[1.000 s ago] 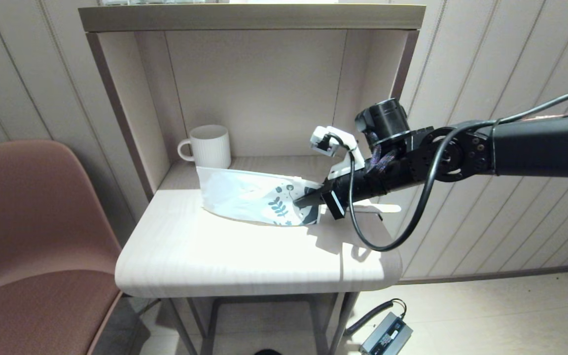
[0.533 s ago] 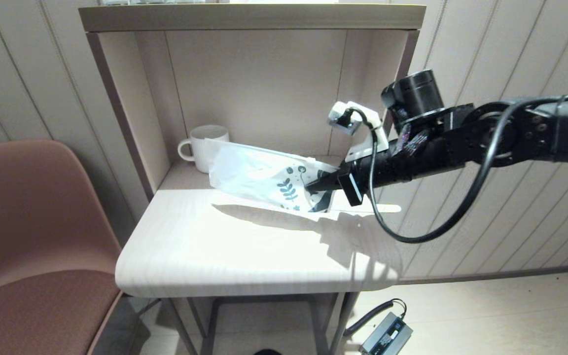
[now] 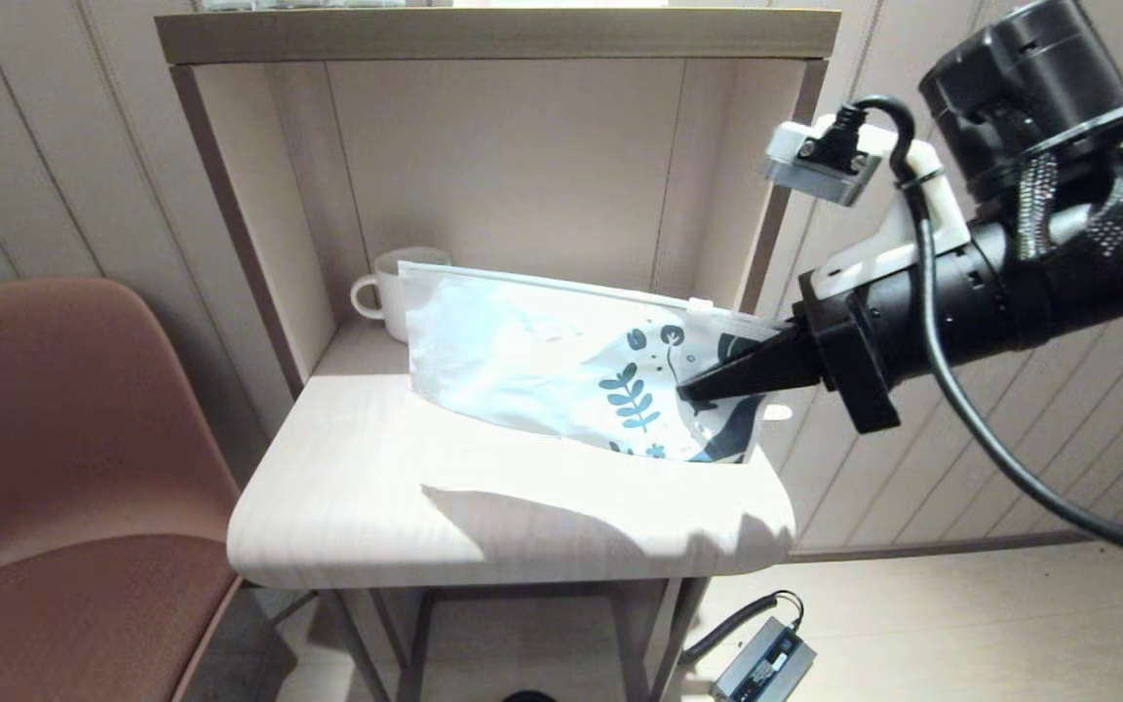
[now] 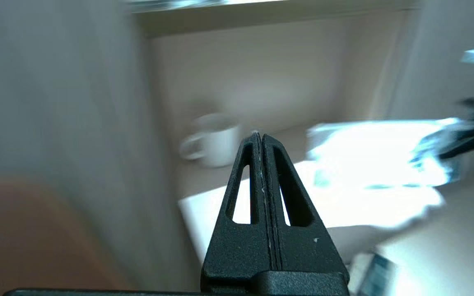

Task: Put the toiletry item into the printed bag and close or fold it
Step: Open the storage bag

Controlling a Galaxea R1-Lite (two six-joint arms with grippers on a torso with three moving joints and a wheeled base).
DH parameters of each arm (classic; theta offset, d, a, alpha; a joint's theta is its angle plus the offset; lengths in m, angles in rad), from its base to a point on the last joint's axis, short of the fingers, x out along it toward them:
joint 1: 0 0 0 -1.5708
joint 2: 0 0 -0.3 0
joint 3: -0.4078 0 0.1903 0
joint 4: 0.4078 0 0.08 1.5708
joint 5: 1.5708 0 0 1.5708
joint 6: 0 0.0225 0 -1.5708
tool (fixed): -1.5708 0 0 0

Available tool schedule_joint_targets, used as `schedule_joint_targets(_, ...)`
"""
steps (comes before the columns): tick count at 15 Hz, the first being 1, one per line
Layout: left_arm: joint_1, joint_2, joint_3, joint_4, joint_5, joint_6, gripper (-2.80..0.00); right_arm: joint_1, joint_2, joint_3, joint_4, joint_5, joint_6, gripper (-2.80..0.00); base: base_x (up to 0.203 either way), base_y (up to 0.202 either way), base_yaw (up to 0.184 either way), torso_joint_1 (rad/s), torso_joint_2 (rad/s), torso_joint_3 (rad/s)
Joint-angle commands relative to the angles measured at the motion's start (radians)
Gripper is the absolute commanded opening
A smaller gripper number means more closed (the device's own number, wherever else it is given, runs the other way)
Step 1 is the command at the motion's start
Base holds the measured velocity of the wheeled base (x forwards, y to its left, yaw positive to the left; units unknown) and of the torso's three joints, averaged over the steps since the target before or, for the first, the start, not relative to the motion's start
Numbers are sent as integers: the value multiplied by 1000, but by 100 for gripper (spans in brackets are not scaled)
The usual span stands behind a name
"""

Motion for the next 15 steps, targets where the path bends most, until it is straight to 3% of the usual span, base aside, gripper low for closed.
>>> schedule_joint_targets(1, -30, 247, -191, 84, -249, -2, -280, 65, -35, -6, 55, 2, -4, -280, 0, 0, 0, 0, 0, 0)
schedule_joint_targets(2, -55, 291, -234, 122, -372, 0, -280, 95, -36, -7, 74, 1, -9, -280, 0, 0, 0, 0, 0, 0)
schedule_joint_targets(4, -128, 384, -295, 150, -500, 17, -280, 146, -32, -15, 108, -1, -14, -280, 0, 0, 0, 0, 0, 0)
schedule_joint_targets(7, -267, 516, -368, 157, -542, 42, -280, 208, -27, -16, 146, -3, -15, -280, 0, 0, 0, 0, 0, 0)
schedule_joint_targets(11, -422, 569, -390, 154, -682, 55, -280, 217, -15, -22, 148, -5, -29, -280, 0, 0, 0, 0, 0, 0)
schedule_joint_targets(12, -464, 570, -386, 155, -691, 61, 0, 214, -15, -22, 150, -7, -29, -280, 0, 0, 0, 0, 0, 0)
schedule_joint_targets(15, -504, 607, -383, 167, -698, 144, 0, 212, -3, -25, 140, -7, -42, -280, 0, 0, 0, 0, 0, 0)
